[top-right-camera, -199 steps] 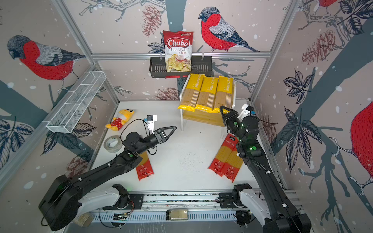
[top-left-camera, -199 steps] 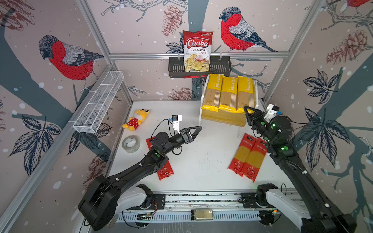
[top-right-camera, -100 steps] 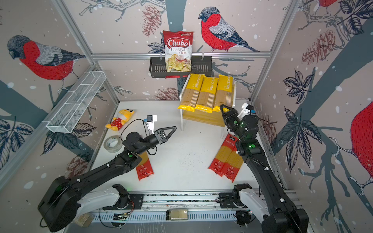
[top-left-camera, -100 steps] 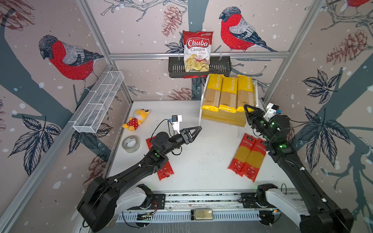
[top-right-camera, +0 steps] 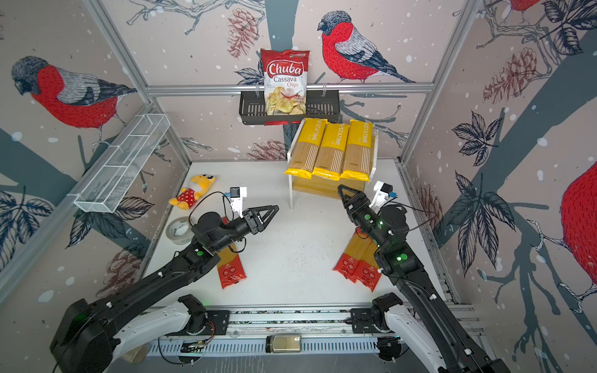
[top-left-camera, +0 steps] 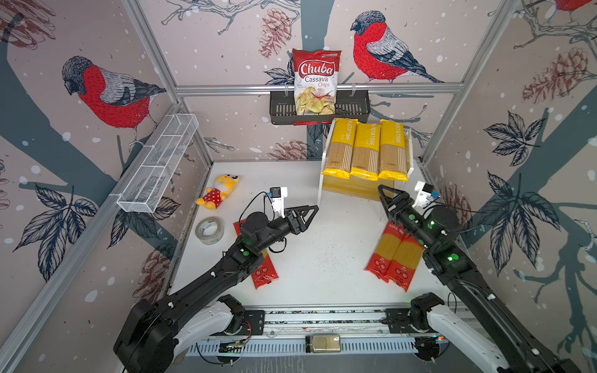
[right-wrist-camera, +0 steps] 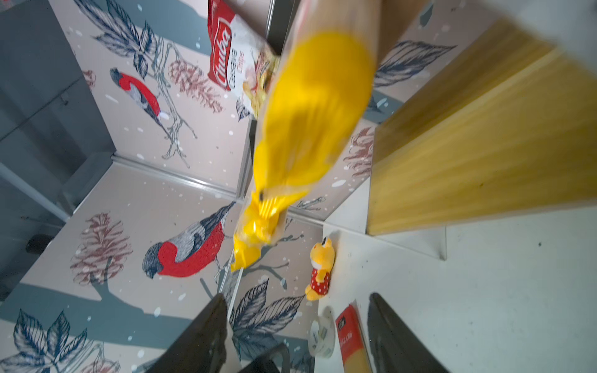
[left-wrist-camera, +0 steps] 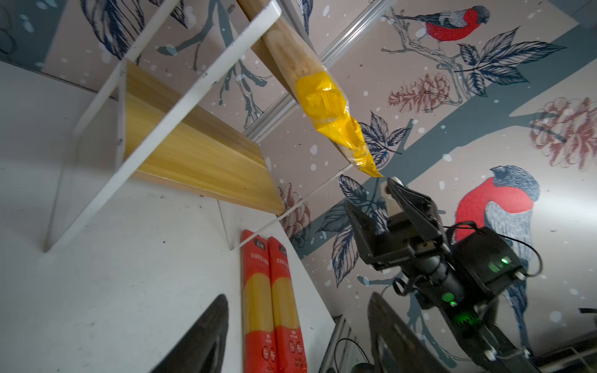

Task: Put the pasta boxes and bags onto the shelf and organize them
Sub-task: 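Reach both grippers down to a red spaghetti pack on the table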

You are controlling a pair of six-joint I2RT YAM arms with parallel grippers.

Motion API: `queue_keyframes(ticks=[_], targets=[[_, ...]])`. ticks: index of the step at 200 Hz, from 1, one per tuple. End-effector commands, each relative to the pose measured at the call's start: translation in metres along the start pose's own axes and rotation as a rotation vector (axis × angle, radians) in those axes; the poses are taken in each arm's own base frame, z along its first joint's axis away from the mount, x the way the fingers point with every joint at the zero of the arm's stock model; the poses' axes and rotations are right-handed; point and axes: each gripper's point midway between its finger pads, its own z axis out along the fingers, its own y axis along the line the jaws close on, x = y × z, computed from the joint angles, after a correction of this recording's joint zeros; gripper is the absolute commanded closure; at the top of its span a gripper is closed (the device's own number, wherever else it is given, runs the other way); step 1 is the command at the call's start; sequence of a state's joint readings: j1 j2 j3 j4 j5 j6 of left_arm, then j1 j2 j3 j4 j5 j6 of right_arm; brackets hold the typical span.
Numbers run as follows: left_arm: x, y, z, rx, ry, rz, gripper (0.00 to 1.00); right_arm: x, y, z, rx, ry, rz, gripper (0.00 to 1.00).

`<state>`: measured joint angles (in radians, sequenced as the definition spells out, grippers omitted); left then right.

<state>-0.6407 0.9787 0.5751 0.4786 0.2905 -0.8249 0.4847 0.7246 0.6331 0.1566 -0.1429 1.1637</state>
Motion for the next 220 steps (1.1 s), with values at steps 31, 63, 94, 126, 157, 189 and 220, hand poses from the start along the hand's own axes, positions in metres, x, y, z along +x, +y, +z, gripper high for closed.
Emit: queue_keyframes(ticks=[31,63,94,126,157,189,220], targets=[[0.035,0.111,-0.052,-0.560,0.063,0.067,0.31,0.107,-0.043,0.022,0.159,0.146,-0.086,0.33],[0.040,0.137,-0.088,-0.683,0.020,0.033,0.26,0.188,-0.062,0.049,0.236,0.339,-0.246,0.38],[0.042,0.175,-0.127,-0.827,-0.042,-0.083,0.21,0.261,-0.070,0.078,0.241,0.543,-0.400,0.42],[0.054,0.215,-0.171,-1.051,-0.125,-0.175,0.10,0.323,-0.077,0.108,0.211,0.736,-0.460,0.44],[0.058,0.229,-0.189,-1.082,-0.197,-0.241,0.11,0.363,-0.081,0.129,0.207,0.872,-0.526,0.44],[0.072,0.243,-0.197,-1.072,-0.213,-0.322,0.12,0.392,-0.093,0.142,0.210,0.962,-0.555,0.44],[0.081,0.246,-0.193,-1.037,-0.204,-0.351,0.12,0.410,-0.108,0.147,0.217,1.017,-0.555,0.44]])
